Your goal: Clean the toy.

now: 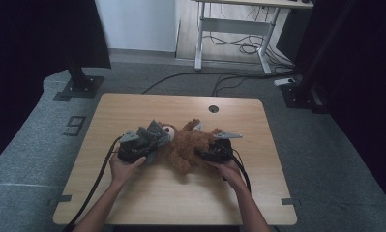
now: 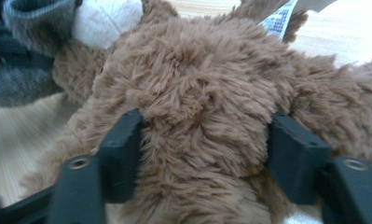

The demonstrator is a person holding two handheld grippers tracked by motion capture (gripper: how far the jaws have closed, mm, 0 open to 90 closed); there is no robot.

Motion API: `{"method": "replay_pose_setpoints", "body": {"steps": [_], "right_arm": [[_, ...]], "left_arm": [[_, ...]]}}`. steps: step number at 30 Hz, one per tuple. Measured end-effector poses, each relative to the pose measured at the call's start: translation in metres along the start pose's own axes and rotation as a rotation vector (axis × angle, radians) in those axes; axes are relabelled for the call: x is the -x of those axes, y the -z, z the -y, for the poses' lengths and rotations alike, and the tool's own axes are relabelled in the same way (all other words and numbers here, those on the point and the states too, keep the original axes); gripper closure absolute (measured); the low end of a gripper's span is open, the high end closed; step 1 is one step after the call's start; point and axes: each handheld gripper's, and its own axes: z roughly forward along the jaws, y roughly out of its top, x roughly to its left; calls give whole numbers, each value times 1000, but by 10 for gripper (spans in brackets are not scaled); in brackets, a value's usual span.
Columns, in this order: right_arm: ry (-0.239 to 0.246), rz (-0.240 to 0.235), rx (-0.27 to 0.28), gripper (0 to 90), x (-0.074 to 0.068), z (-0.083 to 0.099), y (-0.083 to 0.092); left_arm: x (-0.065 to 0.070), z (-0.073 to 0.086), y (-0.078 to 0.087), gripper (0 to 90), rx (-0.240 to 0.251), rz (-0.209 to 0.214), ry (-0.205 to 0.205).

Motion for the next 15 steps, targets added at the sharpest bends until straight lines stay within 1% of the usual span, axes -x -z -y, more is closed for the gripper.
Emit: {"method": "replay_pose_setpoints", "body": {"steps": [1,2,3,5,7,9,11,12,13,14,15], "right_arm": [[23,2,4,457,-1,3,1],[40,3,12,492,-3,6,1],[65,9,22,536,-5,9,2],[114,5,42,597,-10,17,4],[151,9,58,620,-15,22,6],[180,4,70,634,-19,28,9],[191,-10,92,650,-20,35,13],[199,-26,99,664,-20,40,16],[199,-26,99,664,-20,40,16],[204,-47,109,680,-20,45,20],[204,-47,109,680,-20,45,20]], "left_arm": [[2,-1,2,737,8,4,-2],[5,-3,4,739,20,14,-5],[10,-7,7,739,34,25,-9],[22,-17,9,740,55,44,-34],[32,-25,8,740,67,63,-51],[48,-37,2,739,75,88,-82],[62,-46,-6,738,71,112,-102],[67,-48,-10,737,68,123,-107],[73,-51,-15,737,66,134,-116],[81,-53,-21,737,57,154,-121],[86,-53,-25,737,52,164,-128]]}}
